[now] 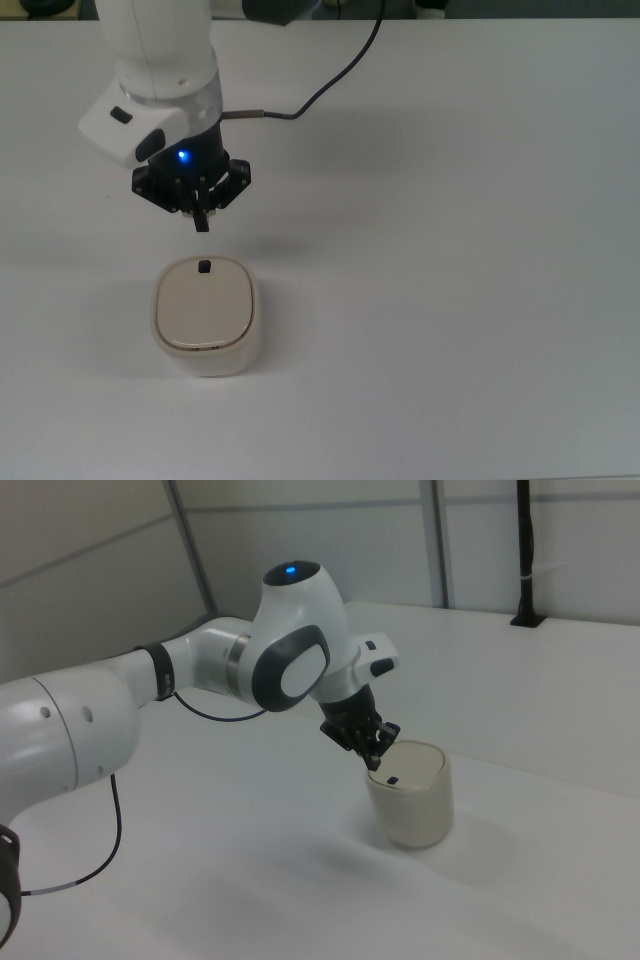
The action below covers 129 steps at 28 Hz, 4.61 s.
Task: Open the trash can
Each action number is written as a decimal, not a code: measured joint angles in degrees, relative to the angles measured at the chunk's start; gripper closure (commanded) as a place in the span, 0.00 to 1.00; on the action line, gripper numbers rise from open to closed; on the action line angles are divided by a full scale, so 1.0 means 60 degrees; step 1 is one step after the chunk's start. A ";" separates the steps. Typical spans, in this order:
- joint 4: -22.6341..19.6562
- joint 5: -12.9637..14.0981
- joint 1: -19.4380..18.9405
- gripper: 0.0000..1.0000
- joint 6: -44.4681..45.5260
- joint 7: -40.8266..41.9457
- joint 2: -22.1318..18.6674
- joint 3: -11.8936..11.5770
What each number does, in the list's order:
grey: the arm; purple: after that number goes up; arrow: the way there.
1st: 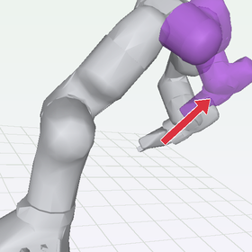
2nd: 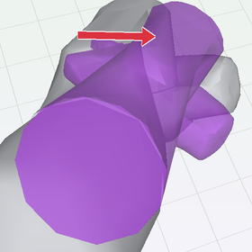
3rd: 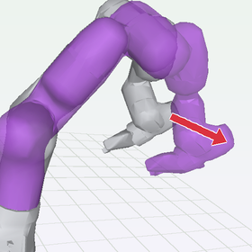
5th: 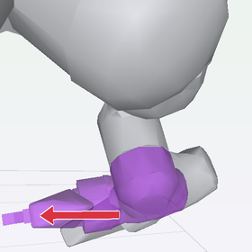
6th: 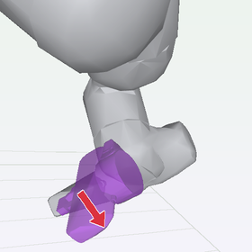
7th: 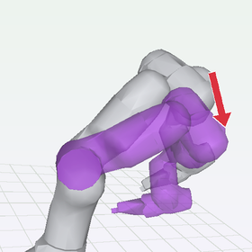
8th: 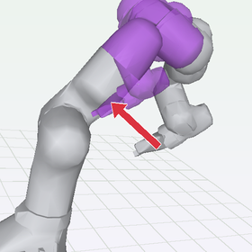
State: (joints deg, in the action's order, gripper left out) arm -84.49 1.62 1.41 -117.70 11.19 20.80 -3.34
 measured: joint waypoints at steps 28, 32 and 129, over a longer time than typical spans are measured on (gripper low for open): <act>0.0018 0.0005 0.0003 1.00 -0.1489 -0.0193 0.0936 0.0000; 0.0038 0.0005 0.0003 1.00 -0.1489 -0.0197 0.0936 0.0000; 0.0050 -0.0190 -0.0045 0.00 0.4483 -0.0636 -0.2588 0.0102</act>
